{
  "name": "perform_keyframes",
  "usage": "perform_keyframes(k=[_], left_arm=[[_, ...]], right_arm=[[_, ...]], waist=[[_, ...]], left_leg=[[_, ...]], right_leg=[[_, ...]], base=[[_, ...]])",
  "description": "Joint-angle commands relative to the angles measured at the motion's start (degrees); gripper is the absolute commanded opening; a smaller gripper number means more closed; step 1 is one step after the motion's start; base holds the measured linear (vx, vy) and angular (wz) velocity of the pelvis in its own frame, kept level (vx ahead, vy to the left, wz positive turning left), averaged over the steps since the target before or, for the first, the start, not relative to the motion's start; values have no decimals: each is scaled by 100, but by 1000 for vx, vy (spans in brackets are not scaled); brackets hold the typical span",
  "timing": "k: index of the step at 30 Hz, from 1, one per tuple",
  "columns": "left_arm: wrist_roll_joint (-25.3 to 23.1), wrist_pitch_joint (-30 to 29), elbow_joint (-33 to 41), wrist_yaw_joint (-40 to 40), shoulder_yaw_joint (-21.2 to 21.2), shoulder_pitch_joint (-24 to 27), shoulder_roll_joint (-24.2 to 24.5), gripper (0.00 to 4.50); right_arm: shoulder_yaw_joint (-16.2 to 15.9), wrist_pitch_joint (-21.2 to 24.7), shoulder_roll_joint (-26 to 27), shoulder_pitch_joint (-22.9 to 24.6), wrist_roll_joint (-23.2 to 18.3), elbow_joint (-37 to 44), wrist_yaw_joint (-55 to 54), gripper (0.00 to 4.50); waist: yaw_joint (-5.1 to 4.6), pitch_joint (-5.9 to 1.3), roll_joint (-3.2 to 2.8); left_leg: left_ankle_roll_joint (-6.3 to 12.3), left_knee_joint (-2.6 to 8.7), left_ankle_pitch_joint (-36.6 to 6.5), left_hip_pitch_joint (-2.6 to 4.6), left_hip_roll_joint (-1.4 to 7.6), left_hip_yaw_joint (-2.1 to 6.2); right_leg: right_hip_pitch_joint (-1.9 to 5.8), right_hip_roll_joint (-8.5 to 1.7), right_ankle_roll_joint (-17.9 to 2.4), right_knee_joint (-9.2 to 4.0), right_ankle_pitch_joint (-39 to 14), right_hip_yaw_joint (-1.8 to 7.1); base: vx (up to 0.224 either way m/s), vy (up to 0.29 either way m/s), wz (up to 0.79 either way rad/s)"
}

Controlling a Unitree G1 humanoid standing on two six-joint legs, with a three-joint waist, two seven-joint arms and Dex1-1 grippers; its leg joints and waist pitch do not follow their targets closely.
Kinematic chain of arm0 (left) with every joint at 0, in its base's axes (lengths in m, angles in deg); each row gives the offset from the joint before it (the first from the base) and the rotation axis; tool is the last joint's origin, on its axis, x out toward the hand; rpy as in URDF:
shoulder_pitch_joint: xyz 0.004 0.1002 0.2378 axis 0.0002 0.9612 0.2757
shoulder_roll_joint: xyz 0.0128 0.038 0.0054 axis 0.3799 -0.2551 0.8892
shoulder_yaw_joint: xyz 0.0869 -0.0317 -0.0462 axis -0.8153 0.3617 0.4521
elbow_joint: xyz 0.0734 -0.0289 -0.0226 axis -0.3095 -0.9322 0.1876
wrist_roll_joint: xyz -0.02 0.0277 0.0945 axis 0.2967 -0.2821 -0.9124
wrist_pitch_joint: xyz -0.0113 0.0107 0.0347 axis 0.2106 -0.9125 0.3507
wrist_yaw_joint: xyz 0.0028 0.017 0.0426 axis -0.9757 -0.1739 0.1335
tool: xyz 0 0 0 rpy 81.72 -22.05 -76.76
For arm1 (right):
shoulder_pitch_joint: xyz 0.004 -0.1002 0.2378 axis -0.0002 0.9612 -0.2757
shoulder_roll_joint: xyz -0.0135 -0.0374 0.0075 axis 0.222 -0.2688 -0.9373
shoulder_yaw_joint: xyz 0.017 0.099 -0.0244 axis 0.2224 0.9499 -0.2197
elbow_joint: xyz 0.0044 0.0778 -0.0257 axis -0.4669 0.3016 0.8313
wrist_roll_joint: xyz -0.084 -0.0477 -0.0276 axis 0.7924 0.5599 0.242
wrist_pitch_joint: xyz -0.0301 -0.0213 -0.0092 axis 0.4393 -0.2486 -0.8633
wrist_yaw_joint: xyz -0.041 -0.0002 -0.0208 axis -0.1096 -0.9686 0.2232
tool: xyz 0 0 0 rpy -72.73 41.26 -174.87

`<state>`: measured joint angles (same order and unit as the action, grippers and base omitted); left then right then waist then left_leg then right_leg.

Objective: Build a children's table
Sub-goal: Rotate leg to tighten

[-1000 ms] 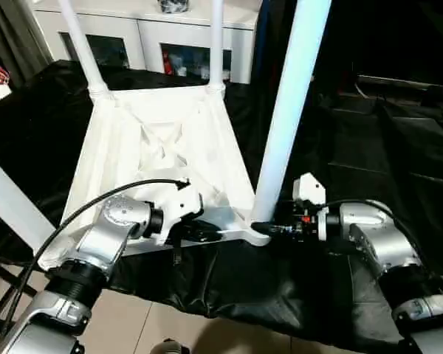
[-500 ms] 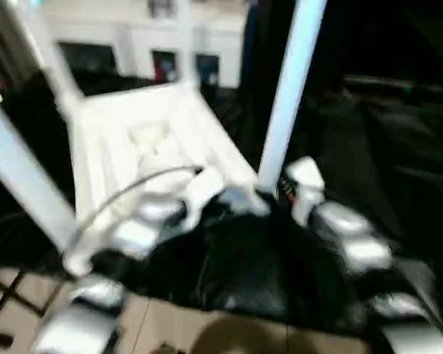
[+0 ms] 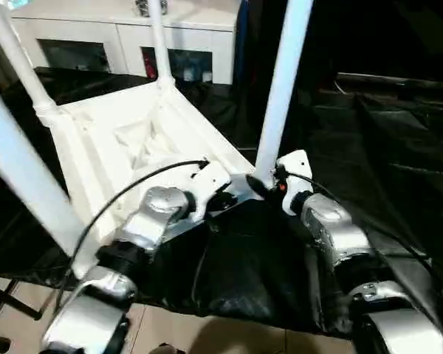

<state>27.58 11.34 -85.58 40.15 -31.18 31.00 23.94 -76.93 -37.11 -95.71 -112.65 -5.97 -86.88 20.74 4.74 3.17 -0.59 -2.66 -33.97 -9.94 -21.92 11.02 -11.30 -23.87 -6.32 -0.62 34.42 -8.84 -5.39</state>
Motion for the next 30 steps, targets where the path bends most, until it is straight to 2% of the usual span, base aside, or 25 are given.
perform_keyframes(k=[1,3,4,9,12,18,20,22,25,30], left_arm=[[373,426,515,-579,-79,52,15,0],[414,408,591,-710,-77,98,80,0],[451,521,694,-1028,-101,186,268,0],[563,610,869,-1563,-104,304,594,0],[614,600,963,-1753,-89,359,718,0],[738,572,1096,-2132,-71,459,970,0],[770,544,1150,-2202,-77,487,1006,0],[785,515,1176,-2211,-84,503,1016,0],[799,484,1203,-2227,-99,518,1021,0],[795,478,1197,-2246,-94,519,1017,0]], right_arm=[[-312,-77,-84,94,29,156,639,337],[-309,-103,-179,112,-6,206,812,337],[-310,-136,-429,181,-104,361,1360,337],[-431,-70,-842,353,-316,702,2311,337],[-474,21,-979,444,-462,889,2710,337],[-561,251,-1172,607,-687,1223,3461,286],[-584,279,-1189,638,-739,1299,3567,258],[-602,265,-1180,647,-759,1315,3612,255],[-623,265,-1180,635,-772,1315,3644,216],[-619,314,-1181,627,-782,1331,3704,201]], waist=[[47,-432,34],[65,-425,22],[97,-427,-11],[180,-427,-8],[190,-424,11],[216,-417,18],[225,-415,27],[231,-417,26],[245,-417,28],[254,-421,30]], left_leg=[[252,404,-1361,92,227,105],[268,402,-1325,93,232,96],[267,397,-1344,116,240,87],[246,409,-1447,125,264,79],[258,413,-1446,99,260,86],[219,415,-1472,112,263,84],[207,420,-1486,112,266,86],[197,422,-1451,111,269,88],[165,421,-1454,114,265,88],[164,415,-1394,107,259,89]], right_leg=[[320,-289,-1224,-395,-1377,266],[308,-276,-1290,-372,-1269,270],[298,-275,-1320,-371,-1222,273],[304,-263,-1324,-352,-1178,273],[318,-264,-1335,-331,-1167,271],[300,-280,-1296,-366,-1438,276],[298,-283,-1275,-371,-1497,277],[291,-277,-1284,-360,-1464,279],[289,-288,-1259,-366,-1526,280],[294,-287,-1239,-364,-1499,279]], base=[[0,0,0],[0,0,0],[0,0,0],[0,0,0],[0,0,0],[0,0,0],[0,0,0],[0,0,0],[0,0,0],[0,0,0]])
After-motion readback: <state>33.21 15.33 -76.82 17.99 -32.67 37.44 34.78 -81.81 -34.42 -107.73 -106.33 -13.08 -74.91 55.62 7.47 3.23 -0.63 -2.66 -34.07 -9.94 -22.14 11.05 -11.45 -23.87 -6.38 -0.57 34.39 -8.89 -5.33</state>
